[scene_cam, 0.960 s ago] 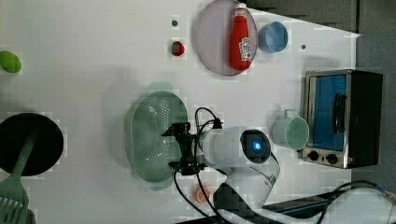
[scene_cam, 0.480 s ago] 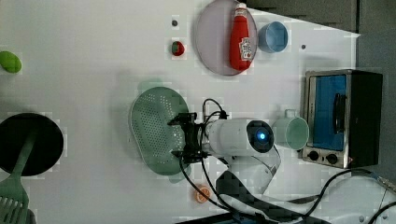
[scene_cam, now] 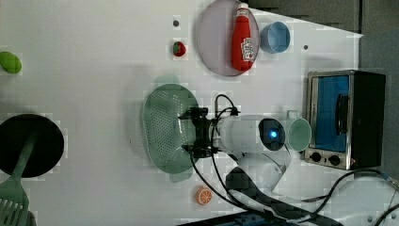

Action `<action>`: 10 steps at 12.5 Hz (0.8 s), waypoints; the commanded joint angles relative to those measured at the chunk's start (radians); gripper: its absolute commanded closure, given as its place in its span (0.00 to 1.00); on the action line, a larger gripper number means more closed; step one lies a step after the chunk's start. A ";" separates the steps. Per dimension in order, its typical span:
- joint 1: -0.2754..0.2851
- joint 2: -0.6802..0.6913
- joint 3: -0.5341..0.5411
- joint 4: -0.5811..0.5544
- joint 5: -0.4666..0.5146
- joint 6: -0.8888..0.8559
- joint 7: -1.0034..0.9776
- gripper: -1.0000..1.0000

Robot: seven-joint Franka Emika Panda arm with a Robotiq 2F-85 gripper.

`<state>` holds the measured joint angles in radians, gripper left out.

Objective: Drag strainer left to right.

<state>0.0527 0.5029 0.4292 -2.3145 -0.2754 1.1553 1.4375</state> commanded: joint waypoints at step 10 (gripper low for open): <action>-0.219 -0.130 -0.064 -0.119 0.024 -0.014 -0.247 0.00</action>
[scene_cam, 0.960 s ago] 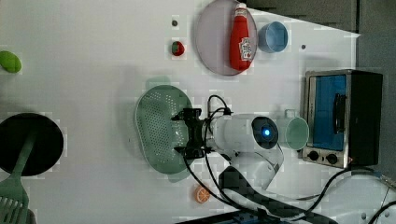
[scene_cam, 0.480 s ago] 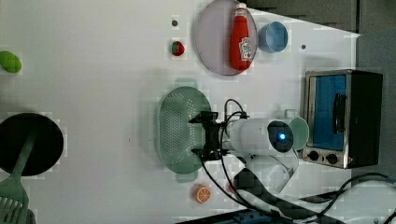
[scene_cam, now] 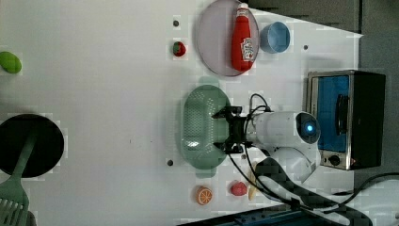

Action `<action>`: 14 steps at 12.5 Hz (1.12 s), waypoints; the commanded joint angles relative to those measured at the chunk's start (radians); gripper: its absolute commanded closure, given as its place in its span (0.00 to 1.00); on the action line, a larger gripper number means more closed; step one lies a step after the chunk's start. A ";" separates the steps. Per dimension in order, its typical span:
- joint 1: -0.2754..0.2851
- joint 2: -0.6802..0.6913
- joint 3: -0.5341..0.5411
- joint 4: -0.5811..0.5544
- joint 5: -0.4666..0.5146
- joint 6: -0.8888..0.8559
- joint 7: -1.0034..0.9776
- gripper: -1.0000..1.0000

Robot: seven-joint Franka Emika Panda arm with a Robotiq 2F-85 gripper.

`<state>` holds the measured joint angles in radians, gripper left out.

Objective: Drag strainer left to right.

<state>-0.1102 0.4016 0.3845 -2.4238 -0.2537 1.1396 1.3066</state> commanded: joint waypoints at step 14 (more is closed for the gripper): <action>-0.133 -0.065 -0.249 -0.019 0.002 0.003 -0.449 0.00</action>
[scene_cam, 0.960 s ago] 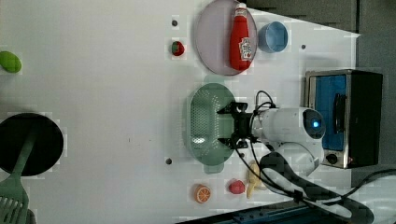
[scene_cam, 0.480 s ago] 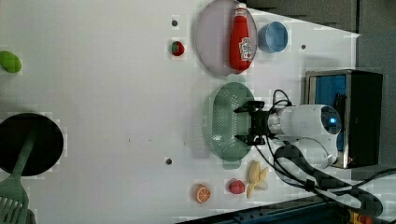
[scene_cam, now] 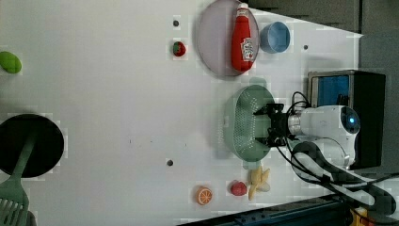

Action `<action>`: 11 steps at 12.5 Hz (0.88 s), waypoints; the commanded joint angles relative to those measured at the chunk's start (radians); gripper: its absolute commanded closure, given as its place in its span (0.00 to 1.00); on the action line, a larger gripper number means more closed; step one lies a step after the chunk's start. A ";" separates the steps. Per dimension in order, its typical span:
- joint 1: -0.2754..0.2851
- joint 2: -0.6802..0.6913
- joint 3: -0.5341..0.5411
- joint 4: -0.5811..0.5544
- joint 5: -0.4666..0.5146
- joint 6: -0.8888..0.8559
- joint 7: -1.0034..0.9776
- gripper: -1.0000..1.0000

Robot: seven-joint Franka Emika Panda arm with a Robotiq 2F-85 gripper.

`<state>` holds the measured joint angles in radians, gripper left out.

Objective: Drag strainer left to right.

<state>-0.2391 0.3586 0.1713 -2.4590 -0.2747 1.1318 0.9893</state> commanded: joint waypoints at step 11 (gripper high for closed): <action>-0.006 -0.190 -0.010 0.034 0.033 -0.149 -0.382 0.00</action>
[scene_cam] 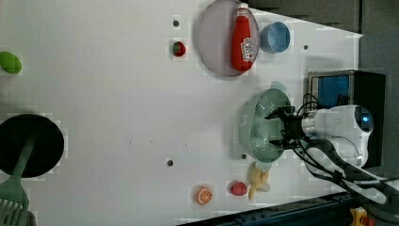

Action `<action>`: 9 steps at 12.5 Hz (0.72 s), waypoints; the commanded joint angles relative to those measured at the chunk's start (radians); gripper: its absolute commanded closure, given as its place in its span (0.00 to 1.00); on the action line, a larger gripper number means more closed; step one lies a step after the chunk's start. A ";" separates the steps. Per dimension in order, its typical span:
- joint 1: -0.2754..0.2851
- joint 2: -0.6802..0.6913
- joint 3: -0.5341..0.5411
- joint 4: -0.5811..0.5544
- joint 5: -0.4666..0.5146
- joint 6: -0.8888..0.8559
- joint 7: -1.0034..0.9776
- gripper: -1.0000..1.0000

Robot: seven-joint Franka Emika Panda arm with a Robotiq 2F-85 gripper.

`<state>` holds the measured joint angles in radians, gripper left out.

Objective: Drag strainer left to right.

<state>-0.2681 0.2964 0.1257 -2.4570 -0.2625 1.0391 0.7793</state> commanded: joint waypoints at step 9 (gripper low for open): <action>0.023 -0.544 0.035 0.406 0.325 -0.865 -0.736 0.00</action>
<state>-0.2515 -0.2476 0.1759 -2.0781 0.0566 0.1948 0.2167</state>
